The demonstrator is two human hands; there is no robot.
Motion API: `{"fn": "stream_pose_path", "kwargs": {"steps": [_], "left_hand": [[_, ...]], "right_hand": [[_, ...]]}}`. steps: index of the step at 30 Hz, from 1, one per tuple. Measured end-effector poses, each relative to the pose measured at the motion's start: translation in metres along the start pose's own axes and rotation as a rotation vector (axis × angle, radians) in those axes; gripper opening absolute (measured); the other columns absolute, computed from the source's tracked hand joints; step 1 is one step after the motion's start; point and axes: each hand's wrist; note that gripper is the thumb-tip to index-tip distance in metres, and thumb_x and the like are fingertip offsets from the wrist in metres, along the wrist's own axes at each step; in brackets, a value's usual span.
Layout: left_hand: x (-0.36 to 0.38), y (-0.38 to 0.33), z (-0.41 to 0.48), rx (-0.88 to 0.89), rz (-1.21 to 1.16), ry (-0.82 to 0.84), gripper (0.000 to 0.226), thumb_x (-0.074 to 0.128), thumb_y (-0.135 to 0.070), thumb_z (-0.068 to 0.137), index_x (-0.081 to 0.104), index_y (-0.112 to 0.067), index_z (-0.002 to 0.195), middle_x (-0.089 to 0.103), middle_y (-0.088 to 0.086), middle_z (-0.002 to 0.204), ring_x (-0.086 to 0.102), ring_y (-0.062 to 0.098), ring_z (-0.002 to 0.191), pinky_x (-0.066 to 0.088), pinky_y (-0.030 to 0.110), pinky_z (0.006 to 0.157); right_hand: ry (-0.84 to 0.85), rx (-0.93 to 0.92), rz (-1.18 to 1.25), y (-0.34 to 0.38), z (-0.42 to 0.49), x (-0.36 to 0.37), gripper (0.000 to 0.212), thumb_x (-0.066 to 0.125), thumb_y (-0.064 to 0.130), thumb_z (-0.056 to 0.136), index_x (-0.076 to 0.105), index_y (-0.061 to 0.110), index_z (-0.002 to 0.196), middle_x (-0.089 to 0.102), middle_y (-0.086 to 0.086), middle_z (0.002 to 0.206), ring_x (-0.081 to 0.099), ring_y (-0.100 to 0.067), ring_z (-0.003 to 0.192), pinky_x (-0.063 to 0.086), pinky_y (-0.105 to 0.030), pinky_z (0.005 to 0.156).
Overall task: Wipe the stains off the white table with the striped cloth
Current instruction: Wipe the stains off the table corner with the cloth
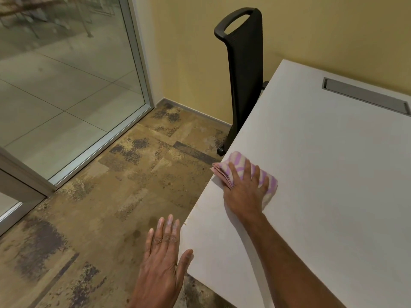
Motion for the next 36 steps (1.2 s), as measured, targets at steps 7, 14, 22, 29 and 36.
{"fn": "stream_pose_path", "kwargs": {"steps": [7, 14, 22, 29, 36], "left_hand": [[-0.001, -0.007, 0.001, -0.015, -0.020, -0.030, 0.075, 0.018, -0.057, 0.107, 0.038, -0.004, 0.157, 0.032, 0.010, 0.168, 0.016, 0.020, 0.158, 0.013, 0.041, 0.125], [-0.017, -0.021, 0.000, -0.045, -0.082, -0.106, 0.080, 0.014, -0.058, 0.107, 0.039, 0.000, 0.155, 0.033, 0.013, 0.166, 0.016, 0.021, 0.156, 0.008, 0.036, 0.126], [-0.033, -0.025, -0.011, -0.110, -0.132, -0.150, 0.078, 0.010, -0.064, 0.104, 0.014, -0.015, 0.164, 0.007, 0.000, 0.175, -0.007, 0.010, 0.161, -0.005, 0.033, 0.130], [-0.043, -0.030, -0.028, -0.119, -0.148, -0.204, 0.068, 0.028, -0.049, 0.106, 0.012, -0.018, 0.164, 0.009, 0.001, 0.175, -0.003, 0.014, 0.162, 0.001, 0.037, 0.130], [-0.052, -0.044, -0.043, -0.147, -0.177, -0.182, 0.068, 0.023, -0.052, 0.106, 0.011, -0.019, 0.164, 0.004, -0.005, 0.175, -0.009, 0.008, 0.161, -0.009, 0.027, 0.130]], "right_hand": [[0.019, -0.159, -0.014, 0.010, 0.007, 0.005, 0.067, 0.038, 0.069, 0.097, 0.026, 0.045, 0.158, 0.017, -0.010, 0.172, 0.015, -0.040, 0.157, 0.012, -0.066, 0.122], [0.081, -0.316, 0.062, 0.028, -0.021, 0.002, 0.069, 0.033, 0.069, 0.094, 0.025, 0.047, 0.159, 0.011, -0.008, 0.174, 0.009, -0.036, 0.159, 0.006, -0.063, 0.124], [0.174, -0.475, 0.126, 0.047, -0.085, -0.002, 0.072, 0.038, 0.071, 0.094, 0.019, 0.048, 0.160, 0.006, -0.006, 0.175, 0.001, -0.035, 0.160, -0.003, -0.065, 0.123], [0.168, -0.554, 0.228, 0.045, -0.144, -0.010, 0.071, 0.004, 0.077, 0.096, 0.017, 0.049, 0.160, 0.002, 0.000, 0.175, -0.006, -0.029, 0.161, -0.004, -0.062, 0.126], [0.196, -0.585, 0.242, 0.018, -0.184, -0.020, 0.061, 0.026, 0.068, 0.102, 0.005, 0.056, 0.159, -0.003, 0.008, 0.175, -0.014, -0.020, 0.160, -0.006, -0.058, 0.127]]}}
Point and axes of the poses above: each hand's wrist, its own z-axis towards the middle knuckle, its own x-axis out of the palm, y = z × x
